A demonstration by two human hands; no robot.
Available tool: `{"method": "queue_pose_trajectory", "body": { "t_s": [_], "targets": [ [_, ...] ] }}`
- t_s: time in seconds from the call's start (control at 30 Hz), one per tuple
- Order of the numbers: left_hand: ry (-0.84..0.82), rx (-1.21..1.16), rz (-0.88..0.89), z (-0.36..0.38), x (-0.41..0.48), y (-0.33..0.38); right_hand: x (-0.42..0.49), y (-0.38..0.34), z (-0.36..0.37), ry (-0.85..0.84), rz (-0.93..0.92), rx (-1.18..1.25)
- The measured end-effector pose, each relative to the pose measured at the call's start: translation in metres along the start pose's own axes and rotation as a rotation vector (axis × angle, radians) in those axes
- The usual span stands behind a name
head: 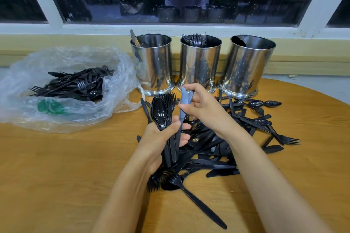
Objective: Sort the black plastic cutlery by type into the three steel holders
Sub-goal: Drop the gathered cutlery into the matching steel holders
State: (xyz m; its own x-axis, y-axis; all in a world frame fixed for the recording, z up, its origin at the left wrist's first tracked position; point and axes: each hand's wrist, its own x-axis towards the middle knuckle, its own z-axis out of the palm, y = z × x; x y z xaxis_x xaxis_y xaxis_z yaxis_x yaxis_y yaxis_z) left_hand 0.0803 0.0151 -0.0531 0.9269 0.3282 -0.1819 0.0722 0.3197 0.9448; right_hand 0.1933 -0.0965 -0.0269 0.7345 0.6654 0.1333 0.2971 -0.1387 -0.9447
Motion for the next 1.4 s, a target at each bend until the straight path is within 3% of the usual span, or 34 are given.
{"method": "queue_pose_trajectory", "body": {
  "t_s": [0.3,0.73,0.93,1.1,1.4],
  "targets": [
    [0.124,-0.133,0.118,-0.006,0.001,0.012,-0.011,-0.002,-0.015,0.087,-0.017,-0.089],
    [0.131,-0.372,0.038,0.002,-0.035,0.022,-0.148,0.024,-0.068,0.120,0.134,-0.629],
    [0.144,-0.361,0.020,0.011,-0.080,0.002,-0.181,0.044,-0.060,0.308,0.151,-0.872],
    [0.178,-0.412,-0.024,0.007,-0.110,-0.018,-0.192,0.036,-0.059,0.251,0.143,-1.019],
    [0.259,-0.519,-0.124,0.012,-0.133,-0.039,-0.193,0.012,-0.056,0.076,0.147,-1.048]
  ]
}}
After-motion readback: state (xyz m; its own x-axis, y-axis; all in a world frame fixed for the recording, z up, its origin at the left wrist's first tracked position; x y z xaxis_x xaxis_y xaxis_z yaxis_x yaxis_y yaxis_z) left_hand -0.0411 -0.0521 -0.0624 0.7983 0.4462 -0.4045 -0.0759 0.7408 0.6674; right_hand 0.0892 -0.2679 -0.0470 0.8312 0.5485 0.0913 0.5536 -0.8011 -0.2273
